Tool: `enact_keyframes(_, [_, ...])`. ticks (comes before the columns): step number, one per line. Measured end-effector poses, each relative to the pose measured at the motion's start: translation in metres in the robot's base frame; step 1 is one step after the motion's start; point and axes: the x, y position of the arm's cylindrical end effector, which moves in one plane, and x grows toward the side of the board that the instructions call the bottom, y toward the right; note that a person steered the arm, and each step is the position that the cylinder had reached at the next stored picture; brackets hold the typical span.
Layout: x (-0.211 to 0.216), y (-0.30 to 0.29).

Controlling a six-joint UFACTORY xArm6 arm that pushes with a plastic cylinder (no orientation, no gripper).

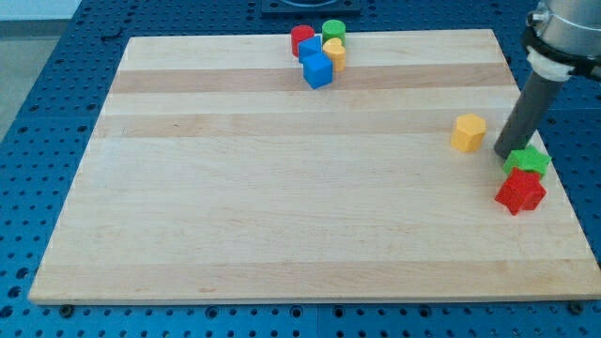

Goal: Push yellow hexagon to the top right

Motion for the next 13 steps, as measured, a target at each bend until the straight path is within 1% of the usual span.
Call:
enact_keyframes(1, [-0.002, -0.019])
enact_keyframes(3, [-0.048, -0.028])
enact_keyframes(5, [-0.034, -0.042])
enact_keyframes(6, [-0.026, -0.066])
enact_keyframes(7, [-0.031, -0.083])
enact_keyframes(9, [-0.062, -0.077])
enact_keyframes(10, [-0.088, -0.077])
enact_keyframes(11, [-0.097, -0.077])
enact_keyframes(13, [-0.061, -0.085])
